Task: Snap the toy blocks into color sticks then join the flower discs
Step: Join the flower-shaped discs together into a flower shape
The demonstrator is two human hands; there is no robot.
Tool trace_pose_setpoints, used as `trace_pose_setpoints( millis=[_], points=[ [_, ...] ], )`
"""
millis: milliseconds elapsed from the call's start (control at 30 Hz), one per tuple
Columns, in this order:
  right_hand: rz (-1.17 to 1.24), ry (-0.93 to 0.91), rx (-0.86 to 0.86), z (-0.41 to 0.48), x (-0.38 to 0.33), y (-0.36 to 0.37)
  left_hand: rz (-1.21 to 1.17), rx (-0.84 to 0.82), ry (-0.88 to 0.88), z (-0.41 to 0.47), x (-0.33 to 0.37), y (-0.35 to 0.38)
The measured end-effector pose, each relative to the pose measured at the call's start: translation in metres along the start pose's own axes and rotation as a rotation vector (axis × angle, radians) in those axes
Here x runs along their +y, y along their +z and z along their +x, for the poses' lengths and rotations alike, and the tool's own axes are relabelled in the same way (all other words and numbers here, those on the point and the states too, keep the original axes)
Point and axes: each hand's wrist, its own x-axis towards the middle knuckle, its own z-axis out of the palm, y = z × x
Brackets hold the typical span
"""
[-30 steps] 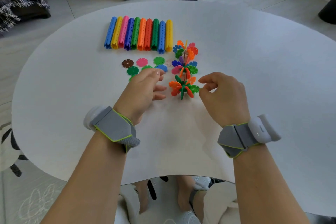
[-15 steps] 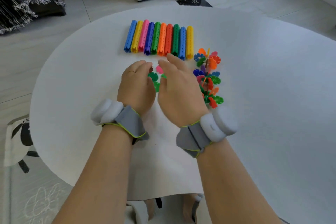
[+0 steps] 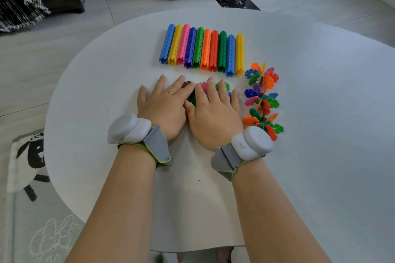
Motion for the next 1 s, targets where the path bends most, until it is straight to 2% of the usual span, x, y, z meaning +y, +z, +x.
trace_pose_setpoints(
  millis=[133,233,400,533,733,900,1000],
  points=[
    [-0.018,-0.055,0.056,-0.01,-0.002,0.01,-0.012,-0.029,-0.005,-0.013,0.0,0.0],
    [0.005,-0.062,0.231,-0.023,-0.007,0.021,-0.043,-0.019,-0.008,-0.026,-0.002,-0.001],
    [0.144,-0.117,0.255,-0.043,-0.015,0.024,-0.085,0.022,-0.022,-0.042,-0.003,0.001],
    [0.288,-0.008,0.173,-0.031,-0.005,0.004,-0.14,0.039,-0.045,-0.043,0.0,0.002],
    [0.225,0.209,0.166,-0.008,0.0,0.002,-0.132,0.027,-0.018,-0.03,0.009,0.006],
    [0.189,0.27,0.228,-0.001,-0.001,0.009,-0.106,0.019,-0.023,-0.021,0.006,0.003],
    [0.139,0.227,0.243,-0.006,-0.003,0.008,-0.087,0.017,-0.013,-0.021,0.004,0.003]
  ],
)
